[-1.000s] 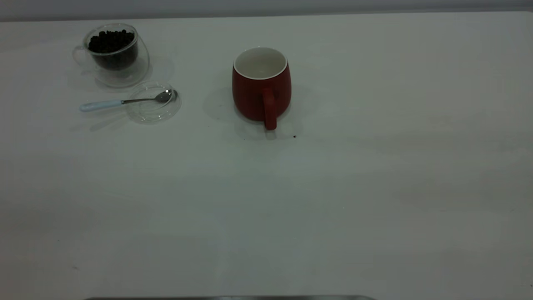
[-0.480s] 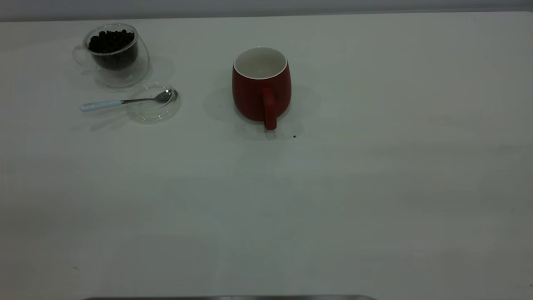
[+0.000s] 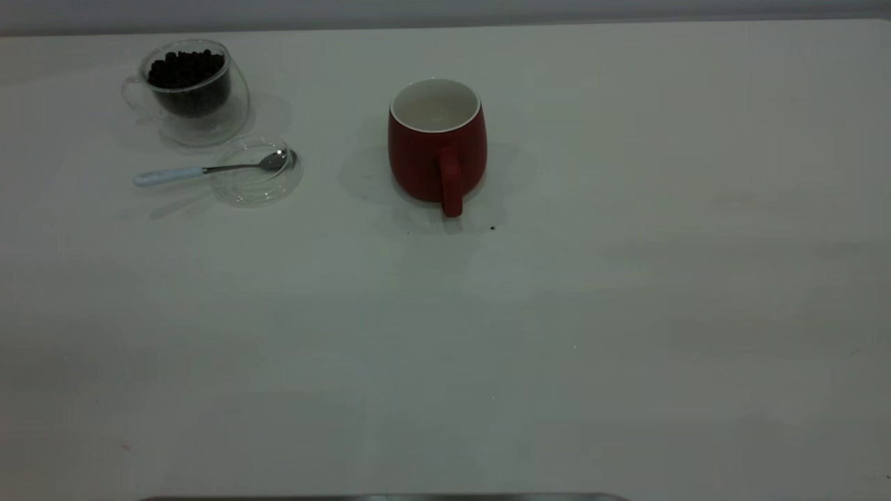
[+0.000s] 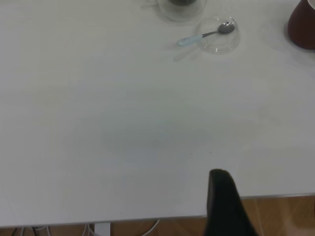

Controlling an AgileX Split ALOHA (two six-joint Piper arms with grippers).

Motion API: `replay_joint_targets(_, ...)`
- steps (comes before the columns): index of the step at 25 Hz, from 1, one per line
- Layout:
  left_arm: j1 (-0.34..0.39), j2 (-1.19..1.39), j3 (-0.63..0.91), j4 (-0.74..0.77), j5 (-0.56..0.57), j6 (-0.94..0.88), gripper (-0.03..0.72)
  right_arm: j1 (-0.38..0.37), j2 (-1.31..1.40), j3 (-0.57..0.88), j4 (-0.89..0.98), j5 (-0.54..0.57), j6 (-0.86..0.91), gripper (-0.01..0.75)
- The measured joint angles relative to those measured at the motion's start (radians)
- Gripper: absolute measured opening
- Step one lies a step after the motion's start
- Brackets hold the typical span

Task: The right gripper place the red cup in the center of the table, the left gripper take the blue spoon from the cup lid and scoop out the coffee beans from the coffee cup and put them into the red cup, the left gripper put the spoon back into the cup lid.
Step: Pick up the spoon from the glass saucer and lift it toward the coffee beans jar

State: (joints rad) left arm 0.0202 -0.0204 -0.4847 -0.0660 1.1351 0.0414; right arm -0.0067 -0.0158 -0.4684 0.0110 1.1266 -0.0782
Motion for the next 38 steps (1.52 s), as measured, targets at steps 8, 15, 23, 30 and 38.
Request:
replay_joint_targets(8,0.0,0.0,0.0,0.0,0.0,-0.001,0.487,0.0,0.0,0.0,-0.001,0.0,0.0,0.479)
replay_joint_targets(15,0.0,0.0,0.0,0.0,0.0,-0.001,0.487,0.0,0.0,0.0,-0.001,0.0,0.0,0.479)
replay_joint_targets(23,0.0,0.0,0.0,0.0,0.0,-0.003,0.487,0.0,0.0,0.0,-0.001,0.0,0.0,0.479)
replay_joint_targets(30,0.0,0.13,-0.066,0.023,-0.059,-0.14,0.487,0.0,0.0,0.0,-0.001,0.0,0.0,0.479)
replay_joint_targets(38,0.0,0.635,-0.23,0.032,-0.178,-0.075,0.508,0.0,0.0,0.0,-0.001,0.0,0.0,0.479)
